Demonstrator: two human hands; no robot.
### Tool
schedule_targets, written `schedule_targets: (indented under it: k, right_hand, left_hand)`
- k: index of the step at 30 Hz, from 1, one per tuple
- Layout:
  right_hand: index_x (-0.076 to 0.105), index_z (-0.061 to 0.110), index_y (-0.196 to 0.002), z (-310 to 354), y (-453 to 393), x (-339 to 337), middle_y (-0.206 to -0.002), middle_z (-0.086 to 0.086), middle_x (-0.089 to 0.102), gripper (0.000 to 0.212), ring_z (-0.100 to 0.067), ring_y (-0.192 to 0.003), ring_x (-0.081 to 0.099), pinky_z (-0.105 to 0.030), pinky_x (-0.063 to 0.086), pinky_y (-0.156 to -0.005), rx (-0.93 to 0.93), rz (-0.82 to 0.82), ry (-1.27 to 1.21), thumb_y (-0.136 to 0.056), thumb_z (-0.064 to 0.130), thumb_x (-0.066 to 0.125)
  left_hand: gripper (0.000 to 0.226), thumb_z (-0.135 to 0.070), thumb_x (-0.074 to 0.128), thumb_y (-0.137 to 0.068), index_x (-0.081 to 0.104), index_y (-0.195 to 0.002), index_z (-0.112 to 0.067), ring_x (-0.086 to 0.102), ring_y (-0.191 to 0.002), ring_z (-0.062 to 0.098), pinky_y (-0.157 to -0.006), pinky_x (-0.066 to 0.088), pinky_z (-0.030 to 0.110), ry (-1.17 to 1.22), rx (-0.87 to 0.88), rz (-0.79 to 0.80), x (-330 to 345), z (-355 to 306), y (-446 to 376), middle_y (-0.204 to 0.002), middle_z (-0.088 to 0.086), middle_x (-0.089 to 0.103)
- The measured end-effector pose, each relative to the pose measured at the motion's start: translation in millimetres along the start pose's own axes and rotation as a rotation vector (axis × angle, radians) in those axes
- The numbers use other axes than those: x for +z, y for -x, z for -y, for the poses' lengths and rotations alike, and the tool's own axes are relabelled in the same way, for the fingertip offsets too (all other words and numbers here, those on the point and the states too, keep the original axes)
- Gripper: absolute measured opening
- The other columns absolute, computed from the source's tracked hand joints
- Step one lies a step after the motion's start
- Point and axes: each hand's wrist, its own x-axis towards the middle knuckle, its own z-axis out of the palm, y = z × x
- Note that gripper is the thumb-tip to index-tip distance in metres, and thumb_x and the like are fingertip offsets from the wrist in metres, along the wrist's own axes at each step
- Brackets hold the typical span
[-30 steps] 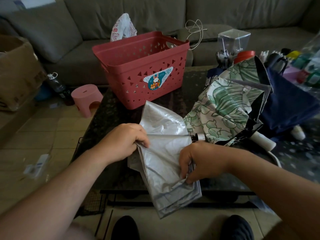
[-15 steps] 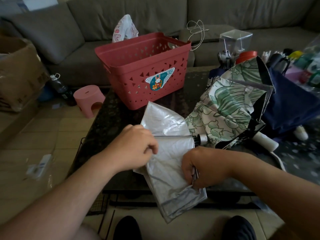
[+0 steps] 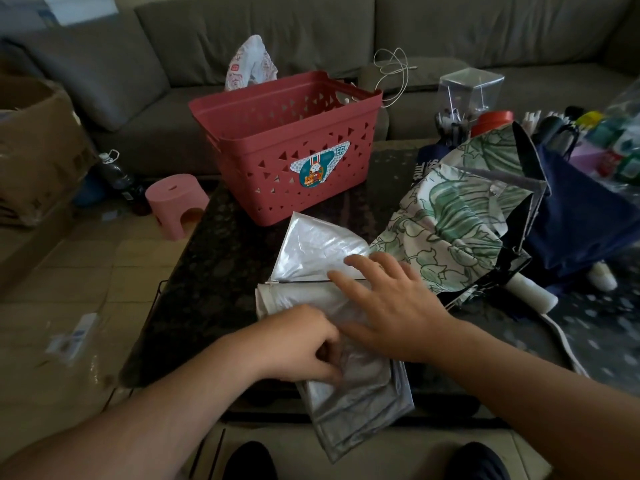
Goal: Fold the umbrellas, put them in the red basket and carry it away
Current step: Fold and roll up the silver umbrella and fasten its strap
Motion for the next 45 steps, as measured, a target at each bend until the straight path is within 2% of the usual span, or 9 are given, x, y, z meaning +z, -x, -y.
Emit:
schedule_targets:
  k: [4, 10, 14, 20, 25, 29, 31, 36, 45]
  right_hand:
    - [0.022, 0.037, -0.162, -6, 6, 18, -0.161, -0.006, 0.039, 0.086, -0.041, -0.14, 0.041, -0.068, 0.031, -0.11, 0.046, 0.129, 0.067, -0.09, 0.085, 0.027]
    - [0.013, 0.042, -0.162, -6, 6, 18, -0.159, 0.0, 0.036, 0.087, -0.035, -0.142, 0.038, -0.07, 0.02, -0.115, 0.061, 0.14, 0.036, -0.088, 0.086, 0.028]
    - [0.014, 0.048, -0.159, -6, 4, 14, -0.16, 0.008, 0.03, 0.085, -0.027, -0.146, 0.027, -0.063, 0.013, -0.12, 0.074, 0.147, -0.074, -0.086, 0.085, 0.036]
    - [0.069, 0.037, -0.128, -26, -1, 12, -0.13, 0.015, 0.056, 0.052, -0.016, -0.123, 0.049, -0.042, 0.043, -0.108, 0.214, -0.068, -0.461, -0.09, 0.065, 0.05]
    - [0.077, 0.032, -0.112, -32, -8, 7, -0.122, 0.014, 0.057, 0.024, -0.01, -0.117, 0.052, -0.028, 0.044, -0.103, 0.239, -0.132, -0.533, -0.095, 0.046, 0.067]
    - [0.075, 0.033, -0.113, -33, -16, -4, -0.121, 0.016, 0.055, 0.021, -0.002, -0.115, 0.051, -0.011, 0.033, -0.095, 0.297, -0.114, -0.588, -0.096, 0.043, 0.067]
    - [0.075, 0.033, -0.113, -34, -19, -7, -0.123, 0.015, 0.055, 0.021, -0.003, -0.114, 0.052, -0.015, 0.037, -0.096, 0.319, -0.117, -0.608, -0.096, 0.043, 0.067]
    - [0.074, 0.036, -0.107, -38, -24, -12, -0.122, 0.016, 0.057, 0.013, -0.004, -0.111, 0.055, -0.012, 0.041, -0.089, 0.332, -0.099, -0.626, -0.096, 0.039, 0.068]
    - [0.061, 0.036, -0.131, -47, -30, -22, -0.118, 0.013, 0.062, 0.041, -0.007, -0.106, 0.062, -0.034, 0.055, -0.091, 0.507, -0.195, -0.792, -0.092, 0.04, 0.072]
  left_hand:
    - [0.012, -0.039, 0.083, -0.088, 0.08, -0.094, -0.03, 0.07, -0.085, -0.003, -0.082, 0.056, 0.019, 0.297, -0.062, 0.083, -40, 12, 11, -0.092, -0.015, 0.078]
    - [0.006, -0.033, 0.078, -0.093, 0.079, -0.096, -0.029, 0.07, -0.089, 0.006, -0.081, 0.054, 0.027, 0.566, -0.368, -0.718, -61, 67, -13, -0.091, -0.01, 0.077]
    - [0.029, -0.046, 0.074, -0.093, 0.076, -0.113, -0.025, 0.071, -0.098, 0.014, -0.082, 0.056, 0.03, 0.7, -0.55, -0.606, -45, 85, -40, -0.104, -0.006, 0.076]
    - [0.022, -0.026, 0.086, -0.086, 0.078, -0.106, -0.023, 0.078, -0.087, 0.025, -0.074, 0.065, 0.038, 0.962, -0.491, -0.62, -42, 75, -56, -0.095, 0.003, 0.081]
    - [0.019, -0.039, 0.075, -0.094, 0.079, -0.106, -0.025, 0.078, -0.091, 0.027, -0.085, 0.065, 0.049, 0.974, -0.529, -0.588, -47, 72, -54, -0.097, 0.003, 0.081]
    - [0.086, -0.089, 0.059, -0.076, 0.069, -0.136, -0.027, 0.069, -0.119, 0.025, -0.109, 0.051, 0.048, 1.276, -0.561, -0.627, -54, 73, -53, -0.131, 0.001, 0.073]
    - [0.086, -0.088, 0.061, -0.076, 0.07, -0.135, -0.027, 0.066, -0.124, 0.02, -0.113, 0.048, 0.044, 1.225, -0.456, -0.645, -57, 64, -50, -0.133, -0.003, 0.072]
    - [0.023, -0.045, 0.08, -0.09, 0.081, -0.101, -0.025, 0.075, -0.095, 0.007, -0.09, 0.056, 0.032, 0.858, -0.218, -0.763, -54, 52, -50, -0.096, -0.011, 0.081]
    - [0.014, -0.018, 0.085, -0.087, 0.081, -0.093, -0.007, 0.072, -0.1, 0.007, -0.096, 0.06, 0.043, 0.649, 0.014, -0.858, -58, 46, -34, -0.1, -0.011, 0.079]
